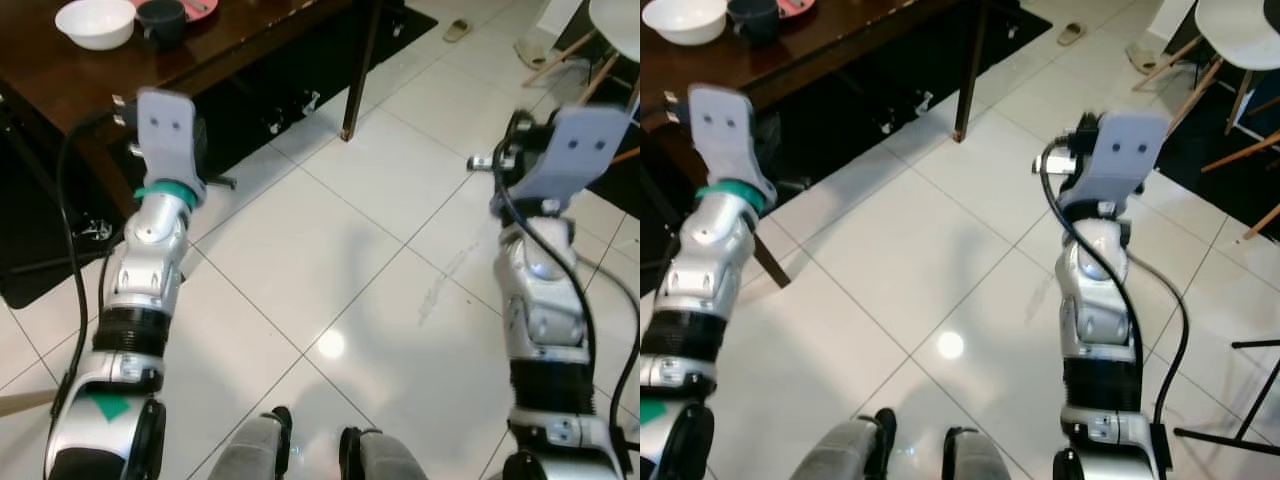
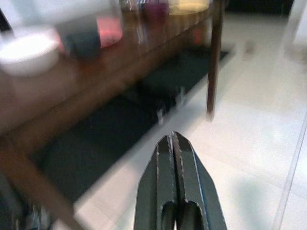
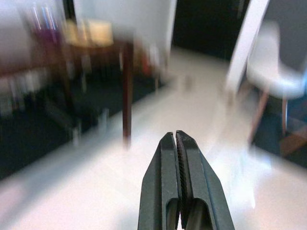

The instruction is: Setting the table

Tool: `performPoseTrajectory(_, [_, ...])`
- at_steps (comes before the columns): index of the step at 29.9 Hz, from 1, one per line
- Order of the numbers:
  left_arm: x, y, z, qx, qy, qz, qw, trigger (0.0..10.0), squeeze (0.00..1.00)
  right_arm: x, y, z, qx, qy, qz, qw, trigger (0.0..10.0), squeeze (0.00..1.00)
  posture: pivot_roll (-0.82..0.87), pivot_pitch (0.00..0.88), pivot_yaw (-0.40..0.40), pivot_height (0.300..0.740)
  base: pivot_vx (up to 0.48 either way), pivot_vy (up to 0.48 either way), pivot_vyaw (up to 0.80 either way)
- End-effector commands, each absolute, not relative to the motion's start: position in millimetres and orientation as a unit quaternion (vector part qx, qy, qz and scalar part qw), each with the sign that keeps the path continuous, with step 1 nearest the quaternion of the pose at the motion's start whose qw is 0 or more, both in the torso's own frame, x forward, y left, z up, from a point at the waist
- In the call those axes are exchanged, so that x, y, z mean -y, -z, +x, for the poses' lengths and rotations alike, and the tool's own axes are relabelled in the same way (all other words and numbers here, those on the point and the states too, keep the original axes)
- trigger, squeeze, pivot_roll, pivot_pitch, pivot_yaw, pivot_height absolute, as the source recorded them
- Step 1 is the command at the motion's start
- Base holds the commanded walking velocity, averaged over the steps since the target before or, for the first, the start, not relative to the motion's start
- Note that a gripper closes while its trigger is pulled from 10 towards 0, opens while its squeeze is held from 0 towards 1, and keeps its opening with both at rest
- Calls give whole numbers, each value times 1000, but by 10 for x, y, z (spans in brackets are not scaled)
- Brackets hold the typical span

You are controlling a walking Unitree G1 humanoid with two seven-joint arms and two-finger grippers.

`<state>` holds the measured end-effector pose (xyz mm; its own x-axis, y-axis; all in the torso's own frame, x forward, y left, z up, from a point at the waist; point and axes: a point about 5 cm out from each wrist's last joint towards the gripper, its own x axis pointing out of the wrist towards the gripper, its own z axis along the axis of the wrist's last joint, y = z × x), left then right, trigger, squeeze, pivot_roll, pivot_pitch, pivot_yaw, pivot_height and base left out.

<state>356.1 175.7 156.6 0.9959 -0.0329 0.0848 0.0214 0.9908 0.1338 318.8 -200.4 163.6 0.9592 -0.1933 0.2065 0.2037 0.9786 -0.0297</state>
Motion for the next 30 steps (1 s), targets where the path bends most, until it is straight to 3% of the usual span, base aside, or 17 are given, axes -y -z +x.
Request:
performPoseTrajectory(1, [-1758, -1290, 3485, -6, 19, 78, 997, 10000, 0, 2031, -1328, 3128, 45, 109, -27, 993, 10000, 0, 84, 106, 42, 740, 0, 0, 0])
performPoseTrajectory(4, [-1760, -790, 3265, -87, 34, 104, 990, 10000, 0, 2019, -782, 2946, -60, 108, -33, 992, 10000, 0, 82, 104, 44, 740, 0, 0, 0])
performPoseTrajectory(9, [-1764, -689, 3205, -106, 39, 115, 987, 10000, 0, 2009, -735, 2920, -77, 101, -36, 991, 10000, 0, 80, 101, 45, 740, 0, 0, 0])
performPoseTrajectory(14, [-1794, -1045, 3403, -56, 20, 91, 994, 10000, 0, 2058, -1303, 3113, 24, 89, -71, 993, 10000, 0, 79, 96, 42, 740, 0, 0, 0])
performPoseTrajectory(18, [-1831, -1570, 3606, 25, 3, 62, 998, 10000, 0, 2017, -2029, 3225, 152, 74, -67, 983, 10000, 0, 76, 89, 38, 740, 0, 0, 0])
performPoseTrajectory(22, [-1821, -1679, 3630, 48, 7, 66, 997, 10000, 0, 1987, -2124, 3235, 174, 69, -63, 980, 10000, 0, 77, 86, 37, 740, 0, 0, 0])
performPoseTrajectory(30, [-1757, -1173, 3418, -24, 33, 94, 995, 10000, 0, 1975, -1228, 3085, 25, 78, -53, 995, 10000, 0, 78, 87, 36, 740, 0, 0, 0])
